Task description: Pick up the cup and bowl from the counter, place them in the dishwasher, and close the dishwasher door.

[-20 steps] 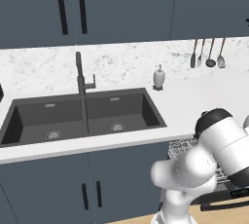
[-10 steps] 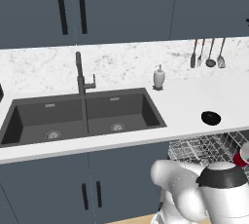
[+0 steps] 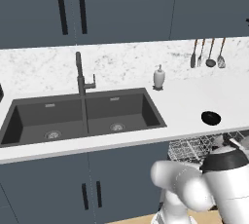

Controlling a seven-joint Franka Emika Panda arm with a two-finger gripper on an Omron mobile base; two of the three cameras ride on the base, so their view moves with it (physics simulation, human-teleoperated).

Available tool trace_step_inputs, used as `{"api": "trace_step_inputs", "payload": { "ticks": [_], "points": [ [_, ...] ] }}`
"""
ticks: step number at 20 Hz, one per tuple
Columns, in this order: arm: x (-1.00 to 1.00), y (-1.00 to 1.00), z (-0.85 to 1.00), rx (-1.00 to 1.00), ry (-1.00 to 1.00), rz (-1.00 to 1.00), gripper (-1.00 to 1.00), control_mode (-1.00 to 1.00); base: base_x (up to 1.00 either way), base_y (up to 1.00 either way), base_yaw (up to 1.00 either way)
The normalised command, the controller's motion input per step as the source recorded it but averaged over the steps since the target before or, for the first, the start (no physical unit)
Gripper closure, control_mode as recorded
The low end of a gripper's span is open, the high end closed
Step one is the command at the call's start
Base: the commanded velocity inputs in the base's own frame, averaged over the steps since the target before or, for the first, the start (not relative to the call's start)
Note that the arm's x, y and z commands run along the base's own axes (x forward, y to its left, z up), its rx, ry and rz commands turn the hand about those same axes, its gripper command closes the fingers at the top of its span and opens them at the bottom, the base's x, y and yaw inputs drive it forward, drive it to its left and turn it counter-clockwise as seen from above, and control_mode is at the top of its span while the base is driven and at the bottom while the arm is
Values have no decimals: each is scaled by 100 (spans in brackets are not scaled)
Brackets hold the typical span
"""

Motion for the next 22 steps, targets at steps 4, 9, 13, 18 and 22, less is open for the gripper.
{"api": "trace_step_inputs", "payload": {
  "ticks": [4, 9, 13, 18, 22],
  "points": [
    [7, 0, -46, 0, 4, 12, 100, -100, 0, 0, 0],
    [-12, -4, -48, 0, -23, 37, 100, -100, 0, 0, 0],
    [6, 0, -4, 1, 0, 32, 100, -100, 0, 0, 0],
    [40, -2, -1, 0, -2, 24, 100, -100, 0, 0, 0],
    [19, -12, -25, 0, -28, 20, 100, -100, 0, 0, 0]
  ]
}}
